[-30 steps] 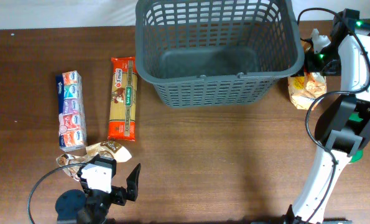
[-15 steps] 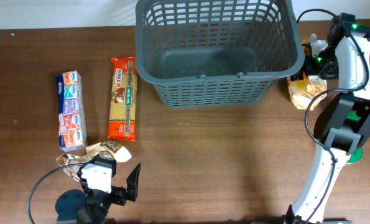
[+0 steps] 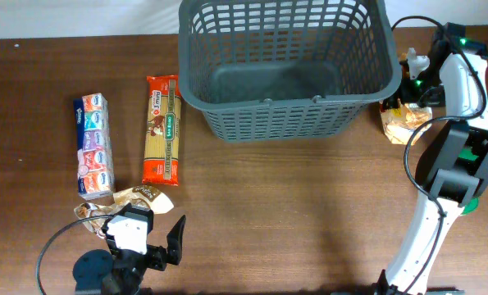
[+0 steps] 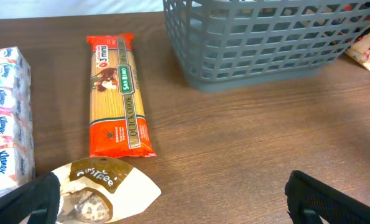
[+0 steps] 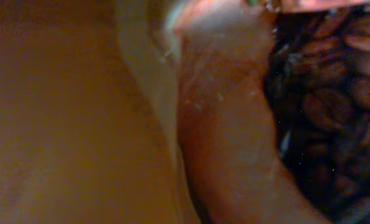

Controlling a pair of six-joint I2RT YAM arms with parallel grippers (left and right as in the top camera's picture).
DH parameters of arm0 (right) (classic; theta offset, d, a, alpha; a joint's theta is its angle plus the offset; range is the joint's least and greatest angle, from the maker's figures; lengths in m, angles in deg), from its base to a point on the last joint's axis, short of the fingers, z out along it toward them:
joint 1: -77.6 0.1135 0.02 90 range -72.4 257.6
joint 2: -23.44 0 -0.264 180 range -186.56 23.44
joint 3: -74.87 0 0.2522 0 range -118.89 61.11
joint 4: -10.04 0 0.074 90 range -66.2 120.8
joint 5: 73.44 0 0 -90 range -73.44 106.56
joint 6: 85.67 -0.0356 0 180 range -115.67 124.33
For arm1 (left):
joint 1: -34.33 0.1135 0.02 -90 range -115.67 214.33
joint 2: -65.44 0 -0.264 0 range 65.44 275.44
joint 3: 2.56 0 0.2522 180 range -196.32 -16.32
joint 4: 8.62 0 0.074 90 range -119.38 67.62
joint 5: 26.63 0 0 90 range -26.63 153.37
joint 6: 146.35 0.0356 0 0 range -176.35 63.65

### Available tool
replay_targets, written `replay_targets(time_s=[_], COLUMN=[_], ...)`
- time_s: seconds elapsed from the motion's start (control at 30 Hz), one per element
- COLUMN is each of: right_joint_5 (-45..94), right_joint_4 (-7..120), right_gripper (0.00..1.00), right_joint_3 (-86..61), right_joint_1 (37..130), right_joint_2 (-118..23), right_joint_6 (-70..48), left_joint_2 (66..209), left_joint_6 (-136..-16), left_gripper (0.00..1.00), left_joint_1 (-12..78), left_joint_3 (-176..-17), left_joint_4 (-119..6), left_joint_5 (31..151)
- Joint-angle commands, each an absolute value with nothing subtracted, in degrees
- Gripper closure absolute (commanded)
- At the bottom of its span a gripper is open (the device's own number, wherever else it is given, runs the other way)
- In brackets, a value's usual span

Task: Pack container
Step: 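Lower the right gripper onto the orange bag and close on it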

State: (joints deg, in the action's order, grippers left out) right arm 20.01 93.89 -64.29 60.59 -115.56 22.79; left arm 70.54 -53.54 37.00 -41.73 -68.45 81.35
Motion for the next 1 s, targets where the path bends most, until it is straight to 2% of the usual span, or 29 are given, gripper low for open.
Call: replay_targets(time_s=[0.0,0.03,0.07,0.17,0.23,0.67,0.87,0.97], right_joint_5=[21.86,21.86,21.86,21.86,21.43,20.79,22.69,24.2], right_joint_4=[95.26,95.24,95.26,95.26,95.07,97.27,103.15,107.81], right_gripper=[0.01,0.08,0.22,0.76,0.96,0.96,0.96,0.96], right_joint_3=[-59.72,-59.72,-59.72,-59.72,-59.75,-62.87,-75.48,-86.54], right_joint_1=[61.42,61.42,61.39,61.42,61.39,61.37,61.35,61.11], right_joint_2=[-121.37,-121.37,-121.37,-121.37,-121.37,-120.89,-120.47,-120.47], right_joint_6=[23.31,23.31,23.31,23.25,21.94,20.27,19.68,17.02], left_joint_2=[70.63,70.63,70.63,70.63,70.63,70.63,70.63,70.63], left_joint_6=[-53.28,-53.28,-53.28,-53.28,-53.28,-53.28,-53.25,-53.28], left_gripper=[0.01,0.01,0.01,0.01,0.01,0.01,0.01,0.01], left_joint_1=[37.22,37.22,37.22,37.22,37.22,37.22,37.22,37.22], left_joint_3=[-42.19,-42.19,-42.19,-42.19,-42.19,-42.19,-42.19,-42.19], left_joint_4=[-68.36,-68.36,-68.36,-68.36,-68.36,-68.36,-68.36,-68.36], left_joint_5=[80.98,80.98,80.98,80.98,80.98,80.98,80.98,80.98])
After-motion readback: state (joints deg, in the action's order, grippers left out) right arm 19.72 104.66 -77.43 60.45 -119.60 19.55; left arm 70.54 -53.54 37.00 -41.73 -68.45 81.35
